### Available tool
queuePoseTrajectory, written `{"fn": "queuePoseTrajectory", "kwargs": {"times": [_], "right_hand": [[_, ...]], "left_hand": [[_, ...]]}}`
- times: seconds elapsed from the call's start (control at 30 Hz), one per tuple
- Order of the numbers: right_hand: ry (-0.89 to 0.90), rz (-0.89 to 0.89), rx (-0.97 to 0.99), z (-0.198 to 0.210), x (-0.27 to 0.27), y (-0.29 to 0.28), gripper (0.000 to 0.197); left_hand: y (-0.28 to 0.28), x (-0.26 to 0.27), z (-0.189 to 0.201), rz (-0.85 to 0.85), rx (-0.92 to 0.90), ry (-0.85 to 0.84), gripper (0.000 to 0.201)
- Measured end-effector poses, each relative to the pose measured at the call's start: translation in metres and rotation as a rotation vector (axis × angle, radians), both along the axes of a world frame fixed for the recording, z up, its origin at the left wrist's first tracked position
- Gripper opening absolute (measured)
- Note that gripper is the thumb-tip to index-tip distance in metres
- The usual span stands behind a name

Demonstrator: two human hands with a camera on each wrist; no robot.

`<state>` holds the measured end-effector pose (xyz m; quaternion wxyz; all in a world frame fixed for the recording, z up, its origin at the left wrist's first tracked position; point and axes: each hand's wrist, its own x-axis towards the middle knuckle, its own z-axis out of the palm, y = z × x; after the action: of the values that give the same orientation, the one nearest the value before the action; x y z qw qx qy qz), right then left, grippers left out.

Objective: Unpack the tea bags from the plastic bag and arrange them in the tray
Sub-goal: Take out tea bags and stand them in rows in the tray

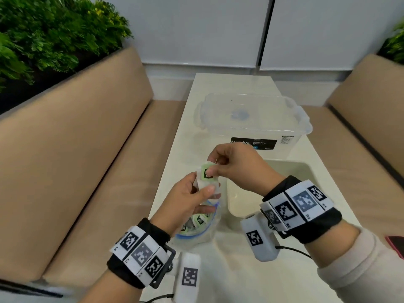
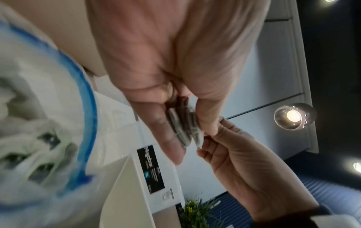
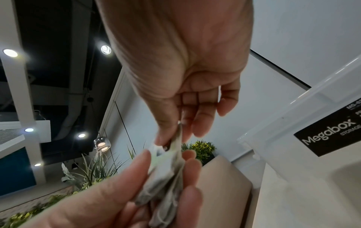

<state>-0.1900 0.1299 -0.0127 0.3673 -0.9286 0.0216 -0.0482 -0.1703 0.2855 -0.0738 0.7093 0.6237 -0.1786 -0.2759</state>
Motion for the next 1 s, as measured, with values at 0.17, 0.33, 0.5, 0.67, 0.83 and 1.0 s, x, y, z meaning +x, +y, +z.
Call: {"fn": "queuePoseTrajectory", "kwargs": {"times": [0.17,0.33,0.5,0.67,0.83,1.0], "right_hand": [[0.056,-0.017,0.026,0.000,-0.005,-0.026,0.010],[0.035,-0.061,0.175,-0.002,-0.008,-0.061,0.012],[0.034,-0.109,0.102,-0.009,0.007,-0.103,0.005],[0.158,-0.073,-0.176,-0.043,0.042,-0.119,0.006],[0.222,0.014,-0.513,-0.085,0.070,-0.120,0.015],[0.245,0.069,-0.691,-0.104,0.084,-0.118,0.013]], "left_hand": [[-0.029,-0.013,-0.003,0.078,-0.091,0.159,0.026],[-0.054,-0.019,-0.013,0.163,-0.051,0.179,0.022],[-0.061,-0.030,-0.031,0.072,0.152,0.081,0.024],[-0.070,-0.036,-0.045,0.017,0.274,0.024,0.018],[-0.074,-0.037,-0.049,0.023,0.229,0.076,0.018],[-0.076,-0.033,-0.051,0.033,0.219,0.119,0.020]]}}
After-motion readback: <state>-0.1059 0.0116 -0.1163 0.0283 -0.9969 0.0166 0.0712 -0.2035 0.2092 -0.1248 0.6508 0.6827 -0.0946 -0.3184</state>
